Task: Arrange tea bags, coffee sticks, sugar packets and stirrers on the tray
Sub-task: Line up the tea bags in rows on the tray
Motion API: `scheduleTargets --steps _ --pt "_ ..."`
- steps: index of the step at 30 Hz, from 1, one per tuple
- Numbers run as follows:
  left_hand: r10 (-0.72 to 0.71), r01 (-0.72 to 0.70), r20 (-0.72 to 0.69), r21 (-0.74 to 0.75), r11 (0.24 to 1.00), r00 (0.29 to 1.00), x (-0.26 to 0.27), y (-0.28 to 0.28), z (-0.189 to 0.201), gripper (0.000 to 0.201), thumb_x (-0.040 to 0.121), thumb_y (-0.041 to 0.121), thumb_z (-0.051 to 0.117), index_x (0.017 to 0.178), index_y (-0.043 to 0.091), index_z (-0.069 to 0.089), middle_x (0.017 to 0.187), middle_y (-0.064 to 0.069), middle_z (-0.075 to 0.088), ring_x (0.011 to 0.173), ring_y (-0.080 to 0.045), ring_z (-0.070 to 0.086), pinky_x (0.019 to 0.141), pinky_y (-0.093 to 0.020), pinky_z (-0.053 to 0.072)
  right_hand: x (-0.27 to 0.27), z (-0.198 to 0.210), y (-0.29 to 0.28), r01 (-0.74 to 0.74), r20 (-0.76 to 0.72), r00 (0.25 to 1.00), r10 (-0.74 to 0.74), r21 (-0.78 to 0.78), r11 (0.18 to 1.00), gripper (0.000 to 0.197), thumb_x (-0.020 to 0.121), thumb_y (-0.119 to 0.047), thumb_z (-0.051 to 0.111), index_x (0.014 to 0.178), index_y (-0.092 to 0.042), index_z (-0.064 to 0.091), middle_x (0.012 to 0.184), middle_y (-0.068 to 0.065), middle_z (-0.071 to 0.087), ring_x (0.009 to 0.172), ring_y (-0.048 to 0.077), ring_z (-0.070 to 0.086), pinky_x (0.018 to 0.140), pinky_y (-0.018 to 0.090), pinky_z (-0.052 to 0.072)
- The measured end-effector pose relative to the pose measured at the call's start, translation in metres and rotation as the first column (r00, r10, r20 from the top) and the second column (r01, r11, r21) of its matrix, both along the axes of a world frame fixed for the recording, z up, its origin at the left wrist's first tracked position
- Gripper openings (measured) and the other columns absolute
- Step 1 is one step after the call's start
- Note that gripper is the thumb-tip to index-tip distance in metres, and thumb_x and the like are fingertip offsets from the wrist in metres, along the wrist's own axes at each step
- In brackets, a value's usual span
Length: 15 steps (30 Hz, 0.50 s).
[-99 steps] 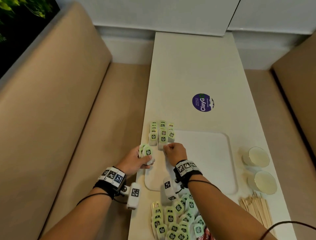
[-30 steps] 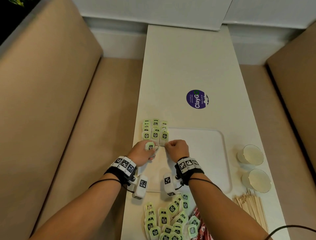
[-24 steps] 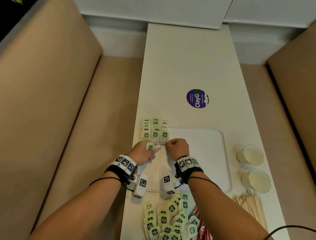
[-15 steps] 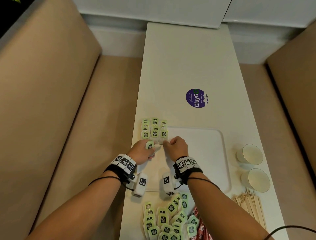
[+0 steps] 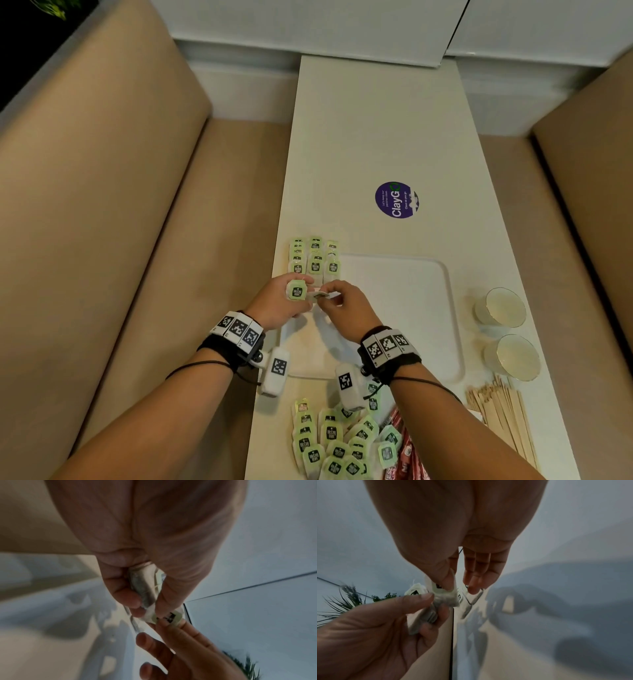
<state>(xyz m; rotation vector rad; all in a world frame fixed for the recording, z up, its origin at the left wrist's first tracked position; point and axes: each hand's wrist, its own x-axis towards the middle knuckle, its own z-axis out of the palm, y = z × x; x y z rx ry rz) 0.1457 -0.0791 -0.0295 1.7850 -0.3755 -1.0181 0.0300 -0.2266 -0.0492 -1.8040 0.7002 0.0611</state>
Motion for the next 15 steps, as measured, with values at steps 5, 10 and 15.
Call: scheduleTargets --steps 5,10,15 --pt "0.020 -0.020 0.081 0.000 1.000 0.997 -0.004 0.009 0.007 0.019 0.085 0.007 0.078 0.088 0.024 0.071 0.072 0.012 0.068 0.054 0.001 0.055 0.053 -0.016 0.045 0.003 0.008 0.005 -0.026 0.068 0.997 0.025 0.004 1.000 0.004 0.093 -0.021 0.066 0.090 -0.020 0.064 0.082 0.002 0.072 0.071 0.013 0.063 0.074 0.040 0.055" --pt "0.032 -0.039 0.110 0.061 0.997 0.993 -0.003 0.015 0.006 0.013 0.090 0.009 0.072 0.083 0.020 0.071 0.066 0.001 0.067 0.056 -0.008 0.057 0.052 -0.024 0.045 0.008 0.006 0.012 -0.013 0.084 0.996 0.012 0.006 1.000 0.003 0.095 -0.020 0.065 0.098 -0.020 0.065 0.091 0.000 0.073 0.080 0.020 0.069 0.077 0.035 0.057" --pt "0.093 -0.097 0.073 0.053 0.994 0.993 0.003 0.021 0.004 0.006 0.091 0.013 0.072 0.089 0.017 0.072 0.069 -0.004 0.070 0.056 -0.009 0.057 0.054 -0.026 0.047 0.007 0.002 0.018 -0.104 -0.025 0.994 0.104 0.006 0.995 0.014 0.096 -0.032 0.066 0.095 -0.019 0.065 0.086 -0.001 0.069 0.073 0.010 0.068 0.064 0.019 0.049"
